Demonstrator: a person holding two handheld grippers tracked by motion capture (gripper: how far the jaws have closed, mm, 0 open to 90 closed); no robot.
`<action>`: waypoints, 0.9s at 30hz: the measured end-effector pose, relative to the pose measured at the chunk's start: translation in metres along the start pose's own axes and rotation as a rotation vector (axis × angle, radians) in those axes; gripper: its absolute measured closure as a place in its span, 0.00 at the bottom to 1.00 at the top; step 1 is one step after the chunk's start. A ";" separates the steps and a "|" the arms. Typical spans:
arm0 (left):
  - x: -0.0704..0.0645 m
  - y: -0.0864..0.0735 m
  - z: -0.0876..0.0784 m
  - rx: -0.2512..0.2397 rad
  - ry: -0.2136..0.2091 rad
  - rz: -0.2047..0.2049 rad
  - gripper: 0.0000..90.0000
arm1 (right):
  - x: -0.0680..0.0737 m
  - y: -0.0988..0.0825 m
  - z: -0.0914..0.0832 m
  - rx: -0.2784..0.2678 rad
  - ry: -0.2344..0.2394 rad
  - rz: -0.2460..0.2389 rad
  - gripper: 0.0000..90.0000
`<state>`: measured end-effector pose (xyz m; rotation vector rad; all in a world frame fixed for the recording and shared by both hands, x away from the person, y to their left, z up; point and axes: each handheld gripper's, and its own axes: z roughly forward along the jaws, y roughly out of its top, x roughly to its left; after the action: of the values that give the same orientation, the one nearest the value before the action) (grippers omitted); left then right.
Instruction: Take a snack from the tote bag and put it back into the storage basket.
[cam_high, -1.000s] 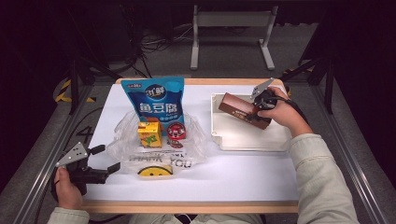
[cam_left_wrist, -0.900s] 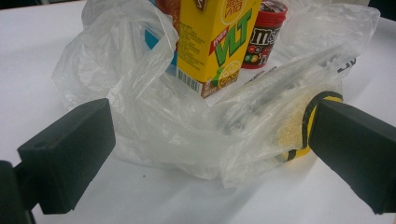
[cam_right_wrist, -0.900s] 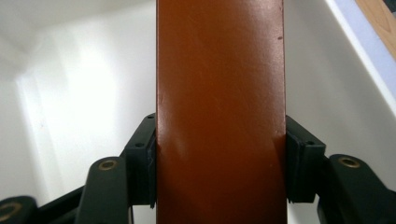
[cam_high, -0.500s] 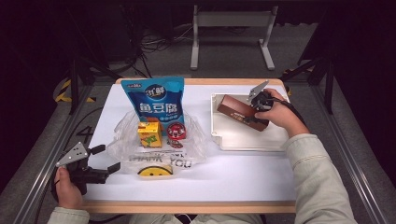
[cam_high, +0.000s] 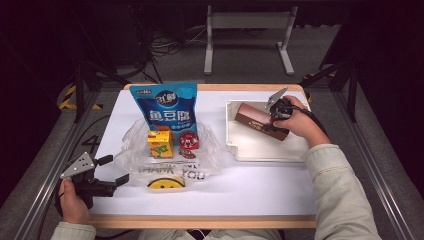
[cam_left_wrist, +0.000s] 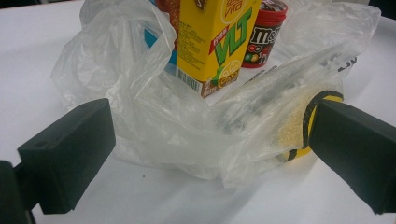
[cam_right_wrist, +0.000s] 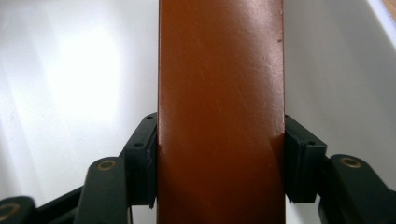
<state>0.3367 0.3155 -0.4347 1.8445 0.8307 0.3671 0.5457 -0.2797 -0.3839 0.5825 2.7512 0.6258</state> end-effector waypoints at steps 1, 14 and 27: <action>0.000 0.000 0.000 0.000 0.000 0.000 0.01 | 0.000 0.000 0.000 0.001 0.000 0.000 0.46; 0.000 0.000 0.000 0.000 -0.001 -0.002 0.01 | -0.001 -0.003 0.004 0.004 -0.019 0.023 0.42; 0.001 0.002 0.002 0.001 -0.007 0.000 0.01 | 0.003 -0.003 -0.010 -0.079 -0.032 0.090 0.33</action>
<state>0.3391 0.3139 -0.4343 1.8458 0.8264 0.3598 0.5389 -0.2840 -0.3773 0.6951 2.6685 0.7359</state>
